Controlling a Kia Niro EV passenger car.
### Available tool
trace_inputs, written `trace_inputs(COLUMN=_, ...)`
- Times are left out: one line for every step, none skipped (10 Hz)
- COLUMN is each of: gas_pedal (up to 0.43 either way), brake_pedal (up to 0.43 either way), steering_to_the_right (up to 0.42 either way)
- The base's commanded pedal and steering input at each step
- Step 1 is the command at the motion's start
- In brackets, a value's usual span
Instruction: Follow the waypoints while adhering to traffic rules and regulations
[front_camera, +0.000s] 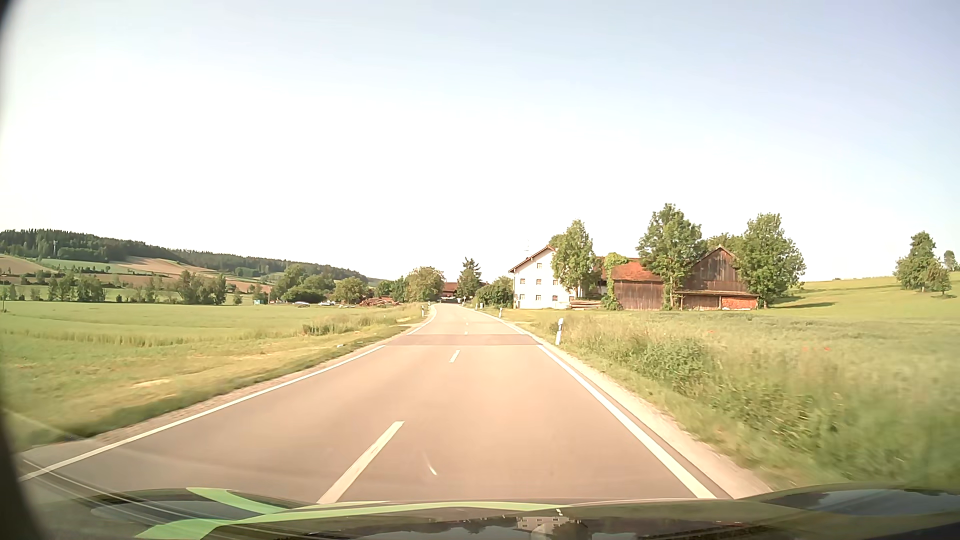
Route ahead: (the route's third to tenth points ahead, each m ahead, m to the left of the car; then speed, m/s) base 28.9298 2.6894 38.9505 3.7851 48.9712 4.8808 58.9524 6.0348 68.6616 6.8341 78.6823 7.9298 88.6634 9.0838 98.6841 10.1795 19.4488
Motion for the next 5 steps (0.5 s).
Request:
trace_inputs(gas_pedal=0.138, brake_pedal=0.0, steering_to_the_right=-0.014)
trace_inputs(gas_pedal=0.138, brake_pedal=0.0, steering_to_the_right=-0.014)
trace_inputs(gas_pedal=0.138, brake_pedal=0.0, steering_to_the_right=-0.014)
trace_inputs(gas_pedal=0.138, brake_pedal=0.0, steering_to_the_right=-0.014)
trace_inputs(gas_pedal=0.138, brake_pedal=0.0, steering_to_the_right=-0.014)
